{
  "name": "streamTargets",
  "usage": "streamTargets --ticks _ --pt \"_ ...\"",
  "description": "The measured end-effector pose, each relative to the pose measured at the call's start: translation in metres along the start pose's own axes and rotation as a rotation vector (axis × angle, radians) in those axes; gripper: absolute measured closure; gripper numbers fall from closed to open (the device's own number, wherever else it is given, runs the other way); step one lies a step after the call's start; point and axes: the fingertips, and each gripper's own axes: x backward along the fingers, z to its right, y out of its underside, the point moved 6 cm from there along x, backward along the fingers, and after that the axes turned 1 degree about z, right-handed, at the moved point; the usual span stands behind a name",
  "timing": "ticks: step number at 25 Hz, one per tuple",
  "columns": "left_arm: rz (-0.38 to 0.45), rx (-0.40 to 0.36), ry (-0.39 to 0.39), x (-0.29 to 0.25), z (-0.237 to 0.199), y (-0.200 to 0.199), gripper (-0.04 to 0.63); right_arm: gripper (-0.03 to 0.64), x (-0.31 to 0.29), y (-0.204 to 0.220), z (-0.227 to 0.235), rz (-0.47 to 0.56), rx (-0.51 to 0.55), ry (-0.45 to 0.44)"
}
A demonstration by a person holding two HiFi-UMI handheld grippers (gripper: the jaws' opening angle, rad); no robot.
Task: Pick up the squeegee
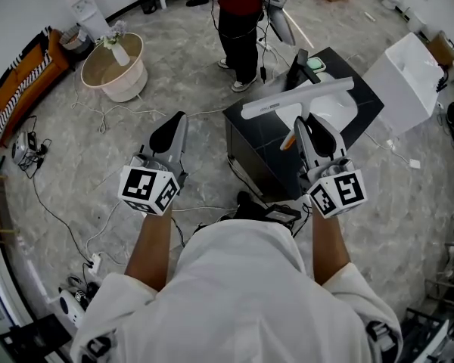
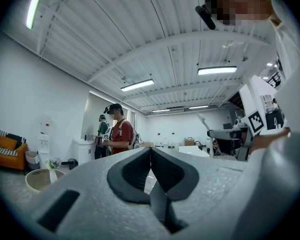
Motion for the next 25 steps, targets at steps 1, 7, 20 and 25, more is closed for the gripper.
streamTargets --ticks 1,7,20,25 --pt "-0.002 0.004 0.002 0.000 0.001 0.000 0.580 0.541 0.001 0.001 0.000 -0.002 -0.001 0.001" --pt "-0.006 0.004 0.024 0.000 0.009 0.001 0.580 0.543 0.003 0.002 0.001 0.003 -0.002 -0.001" --pt "-0.028 0.026 0.135 -0.024 0.035 0.018 0.580 0.543 0.020 0.014 0.022 -0.016 -0.008 0.054" --pt "-0.033 0.035 0.198 -0.035 0.045 0.022 0.580 0.543 0.024 0.017 0.030 -0.021 -0.016 0.068"
